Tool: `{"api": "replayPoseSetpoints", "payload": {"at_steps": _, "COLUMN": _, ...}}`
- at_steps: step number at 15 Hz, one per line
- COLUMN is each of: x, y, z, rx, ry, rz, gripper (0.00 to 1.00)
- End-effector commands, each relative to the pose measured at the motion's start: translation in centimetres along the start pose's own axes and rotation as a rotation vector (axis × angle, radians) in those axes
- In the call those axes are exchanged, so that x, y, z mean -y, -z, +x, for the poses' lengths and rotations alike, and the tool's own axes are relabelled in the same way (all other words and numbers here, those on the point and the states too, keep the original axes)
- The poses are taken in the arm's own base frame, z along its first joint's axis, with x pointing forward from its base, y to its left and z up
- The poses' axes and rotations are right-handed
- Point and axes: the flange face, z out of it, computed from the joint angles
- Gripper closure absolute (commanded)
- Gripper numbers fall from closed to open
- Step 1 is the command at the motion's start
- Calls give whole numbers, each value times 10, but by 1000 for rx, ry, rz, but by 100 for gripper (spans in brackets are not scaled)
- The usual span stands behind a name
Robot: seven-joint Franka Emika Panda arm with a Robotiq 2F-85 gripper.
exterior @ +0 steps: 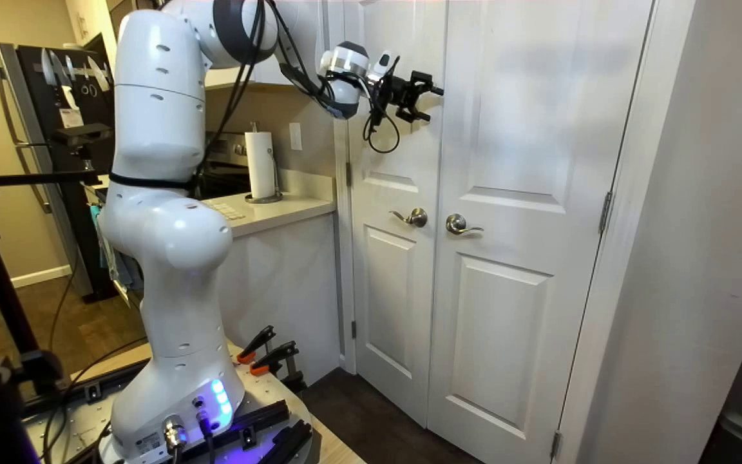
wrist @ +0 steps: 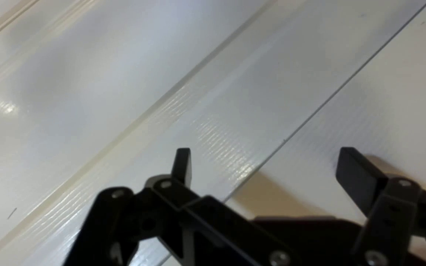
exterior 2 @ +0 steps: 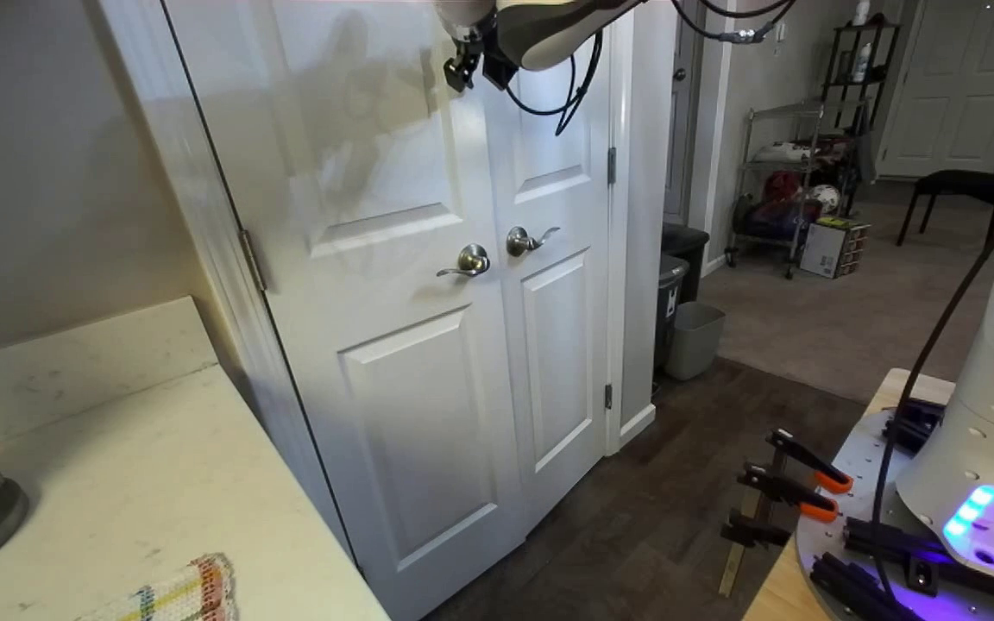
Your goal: Close the door on the right
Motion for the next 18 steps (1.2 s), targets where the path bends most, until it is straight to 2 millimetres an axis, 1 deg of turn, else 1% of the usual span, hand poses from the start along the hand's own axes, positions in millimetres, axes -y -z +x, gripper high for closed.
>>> {"api": "replayPoseSetpoints", "payload": {"at_steps": 1, "x": -1, "y": -15, "z": -1, "rx": -12, "ry": 23, "rz": 1, "gripper": 0}}
{"api": "replayPoseSetpoints", "payload": {"at_steps": 3, "x": 1, "y": -9, "z": -9, "rx": 0, "ry": 12, "rz": 14, "gripper": 0}}
{"api": "replayPoseSetpoints", "payload": {"at_steps": 5, "x": 4, "y": 6, "z": -15, "rx": 12, "ry": -22, "rz": 54, "gripper": 0}}
{"api": "replayPoseSetpoints", "payload": {"at_steps": 8, "x": 18, "y": 40, "z": -25, "rx": 50, "ry": -108, "rz": 157, "gripper": 0}}
{"api": "replayPoseSetpoints", "payload": {"at_steps": 12, "x": 25, "y": 78, "z": -37, "rx": 97, "ry": -205, "rz": 239, "gripper": 0}}
{"api": "replayPoseSetpoints", "payload": {"at_steps": 13, "x": 33, "y": 63, "z": -22, "rx": 85, "ry": -155, "rz": 204, "gripper": 0}}
{"api": "replayPoseSetpoints", "payload": {"at_steps": 15, "x": 31, "y": 76, "z": -26, "rx": 90, "ry": -176, "rz": 219, "gripper": 0}}
{"api": "replayPoseSetpoints", "payload": {"at_steps": 18, "x": 29, "y": 77, "z": -29, "rx": 96, "ry": -180, "rz": 220, "gripper": 0}}
